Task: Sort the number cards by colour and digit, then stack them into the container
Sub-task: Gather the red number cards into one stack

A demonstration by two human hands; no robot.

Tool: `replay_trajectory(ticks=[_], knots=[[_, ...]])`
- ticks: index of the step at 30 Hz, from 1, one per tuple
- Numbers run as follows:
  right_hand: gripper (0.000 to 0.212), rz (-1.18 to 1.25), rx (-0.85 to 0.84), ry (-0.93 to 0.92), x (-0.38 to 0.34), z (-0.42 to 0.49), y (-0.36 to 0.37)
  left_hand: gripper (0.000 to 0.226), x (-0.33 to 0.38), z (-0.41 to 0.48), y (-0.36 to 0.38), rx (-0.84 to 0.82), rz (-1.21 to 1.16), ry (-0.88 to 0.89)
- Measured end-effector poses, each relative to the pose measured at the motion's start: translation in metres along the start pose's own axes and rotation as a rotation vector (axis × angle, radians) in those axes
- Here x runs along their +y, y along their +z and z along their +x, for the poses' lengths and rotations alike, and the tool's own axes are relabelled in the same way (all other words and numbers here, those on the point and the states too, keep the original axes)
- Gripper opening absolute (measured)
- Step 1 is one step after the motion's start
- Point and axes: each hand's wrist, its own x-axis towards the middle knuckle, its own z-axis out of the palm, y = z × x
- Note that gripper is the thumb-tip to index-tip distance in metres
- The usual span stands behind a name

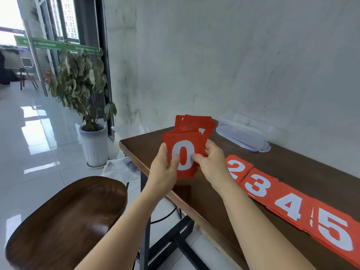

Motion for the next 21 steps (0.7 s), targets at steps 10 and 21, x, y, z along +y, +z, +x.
replay_trajectory(ticks=[10,21], knots=[[0.031,0.062,-0.017,0.142,0.017,-0.013,0.012,0.062,-0.013,0.0,0.007,-0.043,-0.098,-0.057],[0.029,-0.135,0.015,0.106,0.012,-0.015,0.018,0.02,-0.013,0.0,0.011,0.061,-0.109,-0.125]])
